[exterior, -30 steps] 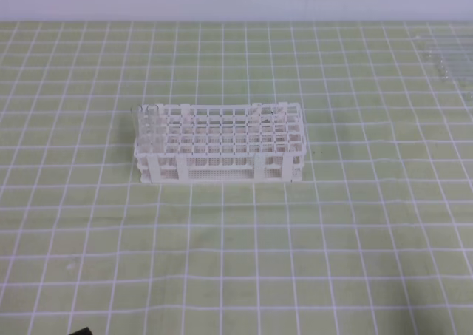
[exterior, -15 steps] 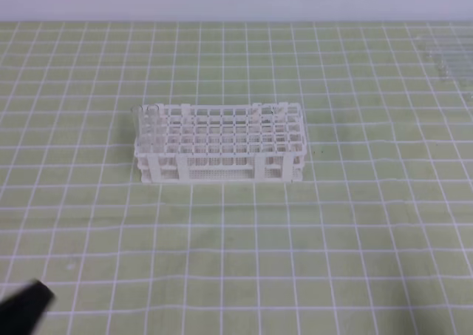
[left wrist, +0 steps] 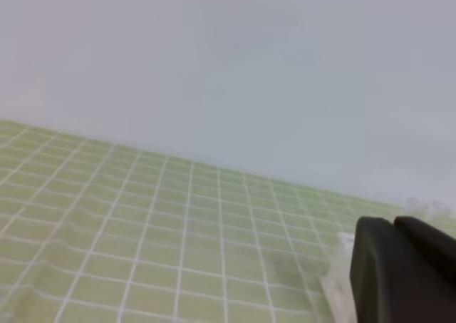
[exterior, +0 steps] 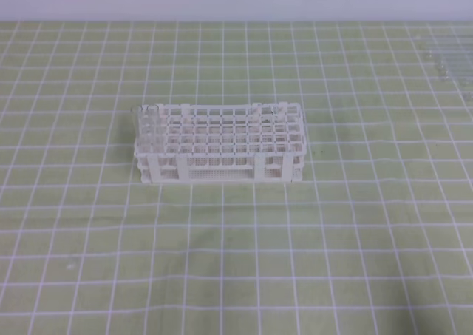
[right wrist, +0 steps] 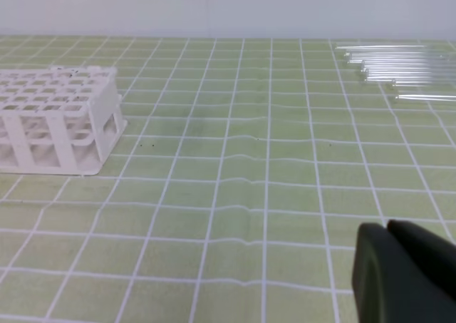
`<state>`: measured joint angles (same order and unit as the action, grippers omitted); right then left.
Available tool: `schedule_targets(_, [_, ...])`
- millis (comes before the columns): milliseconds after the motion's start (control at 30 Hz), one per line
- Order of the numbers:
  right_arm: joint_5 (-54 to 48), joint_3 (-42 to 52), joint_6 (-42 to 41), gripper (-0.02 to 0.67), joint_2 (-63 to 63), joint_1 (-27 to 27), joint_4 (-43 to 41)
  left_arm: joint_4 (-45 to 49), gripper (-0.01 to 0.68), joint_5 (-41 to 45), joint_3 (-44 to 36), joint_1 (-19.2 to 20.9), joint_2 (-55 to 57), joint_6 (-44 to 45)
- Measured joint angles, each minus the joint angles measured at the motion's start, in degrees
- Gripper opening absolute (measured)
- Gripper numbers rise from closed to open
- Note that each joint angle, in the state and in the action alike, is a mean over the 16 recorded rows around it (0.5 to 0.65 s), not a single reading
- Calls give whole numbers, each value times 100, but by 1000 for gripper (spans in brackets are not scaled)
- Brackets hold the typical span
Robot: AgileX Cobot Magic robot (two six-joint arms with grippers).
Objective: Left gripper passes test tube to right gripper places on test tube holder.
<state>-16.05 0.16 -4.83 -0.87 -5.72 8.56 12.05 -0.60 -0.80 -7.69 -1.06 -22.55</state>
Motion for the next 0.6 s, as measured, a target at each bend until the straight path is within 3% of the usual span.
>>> schedule_targets(233, [0, 0, 0, -17, 0, 0, 24, -175, -2, 80, 0, 208, -76, 160])
schedule_targets(600, [0, 0, 0, -18, 0, 0, 31, -1491, -2, 524, 18, 214, -40, 1601])
